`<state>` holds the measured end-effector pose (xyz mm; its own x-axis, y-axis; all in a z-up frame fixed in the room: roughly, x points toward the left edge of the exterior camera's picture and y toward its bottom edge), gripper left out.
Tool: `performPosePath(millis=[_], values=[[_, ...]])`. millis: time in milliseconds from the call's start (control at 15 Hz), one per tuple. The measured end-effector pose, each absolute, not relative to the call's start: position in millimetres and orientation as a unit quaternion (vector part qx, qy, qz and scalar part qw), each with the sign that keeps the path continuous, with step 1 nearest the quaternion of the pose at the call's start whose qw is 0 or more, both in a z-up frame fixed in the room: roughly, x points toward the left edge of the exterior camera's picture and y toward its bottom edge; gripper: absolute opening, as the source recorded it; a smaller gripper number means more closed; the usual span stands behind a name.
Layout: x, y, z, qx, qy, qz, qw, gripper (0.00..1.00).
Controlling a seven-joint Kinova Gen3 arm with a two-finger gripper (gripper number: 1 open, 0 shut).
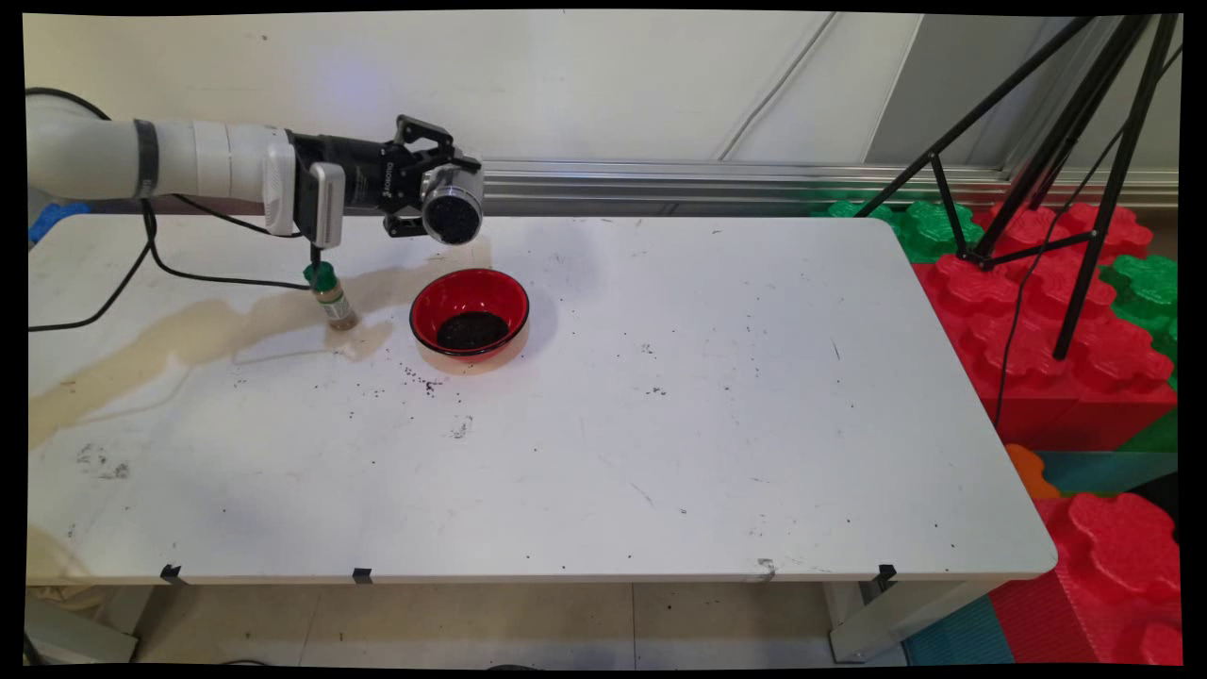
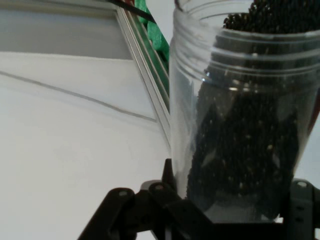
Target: Pour the black seasoning powder in the red bowl
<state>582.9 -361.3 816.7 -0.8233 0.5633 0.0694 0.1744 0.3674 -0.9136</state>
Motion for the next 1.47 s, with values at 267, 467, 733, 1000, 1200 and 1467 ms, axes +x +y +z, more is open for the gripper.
performPosePath(millis=[267, 467, 733, 1000, 1200, 1467], values=[[583, -353, 831, -0.161, -0.828, 0.485, 0.23, 0.0], [583, -350, 839, -0.127, -0.838, 0.467, 0.252, 0.0], [582, -345, 850, -0.081, -0.848, 0.44, 0.283, 0.0], [579, -339, 863, -0.029, -0.856, 0.408, 0.316, 0.0], [578, -335, 872, 0.016, -0.86, 0.377, 0.343, 0.0], [575, -332, 881, 0.061, -0.861, 0.342, 0.372, 0.0]])
